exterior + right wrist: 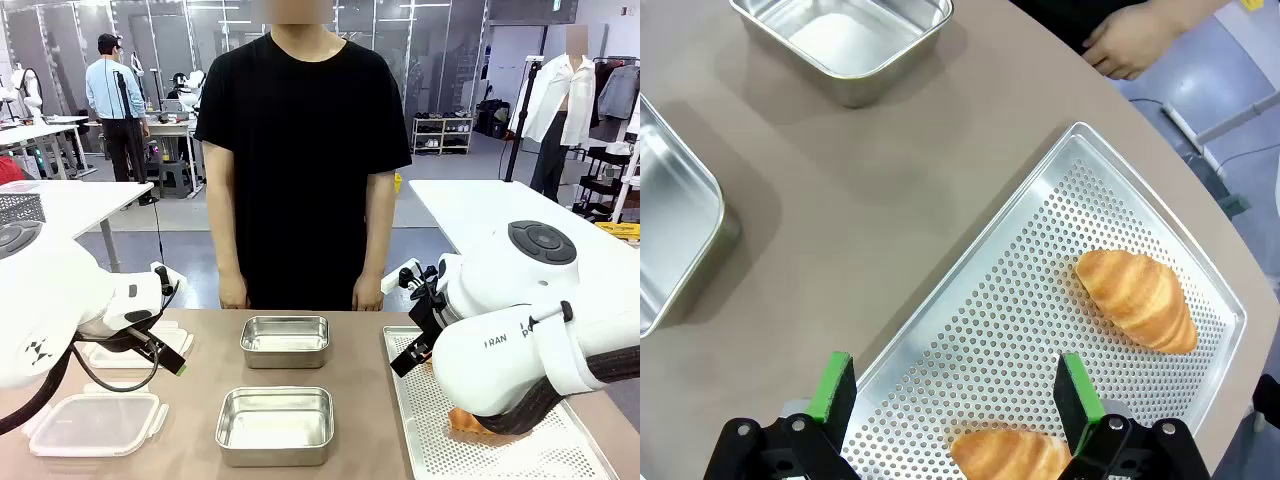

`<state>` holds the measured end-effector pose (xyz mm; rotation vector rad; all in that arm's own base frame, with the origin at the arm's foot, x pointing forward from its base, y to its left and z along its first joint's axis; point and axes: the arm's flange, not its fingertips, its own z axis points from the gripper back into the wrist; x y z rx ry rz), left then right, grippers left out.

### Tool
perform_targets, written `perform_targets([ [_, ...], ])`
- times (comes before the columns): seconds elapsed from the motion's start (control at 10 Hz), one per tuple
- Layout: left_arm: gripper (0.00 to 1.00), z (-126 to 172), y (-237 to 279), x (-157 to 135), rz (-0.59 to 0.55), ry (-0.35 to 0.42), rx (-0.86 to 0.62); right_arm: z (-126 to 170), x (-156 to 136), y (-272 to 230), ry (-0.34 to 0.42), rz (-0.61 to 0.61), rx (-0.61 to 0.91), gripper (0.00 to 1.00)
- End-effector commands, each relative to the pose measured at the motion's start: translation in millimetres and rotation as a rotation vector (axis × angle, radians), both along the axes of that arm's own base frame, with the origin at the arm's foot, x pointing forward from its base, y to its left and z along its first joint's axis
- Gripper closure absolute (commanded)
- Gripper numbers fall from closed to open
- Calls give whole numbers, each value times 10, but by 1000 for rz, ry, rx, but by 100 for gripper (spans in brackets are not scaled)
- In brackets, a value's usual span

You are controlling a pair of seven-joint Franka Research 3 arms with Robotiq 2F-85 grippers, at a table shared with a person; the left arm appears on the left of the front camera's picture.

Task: Place the bread into the airtight container.
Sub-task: Pick up a Butter Roll and place it into an empty Airtight Container.

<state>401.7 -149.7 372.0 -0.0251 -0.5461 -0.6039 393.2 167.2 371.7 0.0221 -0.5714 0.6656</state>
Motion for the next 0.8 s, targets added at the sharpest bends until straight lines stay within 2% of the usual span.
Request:
perform_targets([
  [0.0, 0, 0, -5, -2, -1, 0, 0, 0, 0, 0, 0, 0, 0, 0],
  [0.7, 0, 0, -5, -2, -1, 0, 0, 0, 0, 0, 0, 0, 0, 0],
])
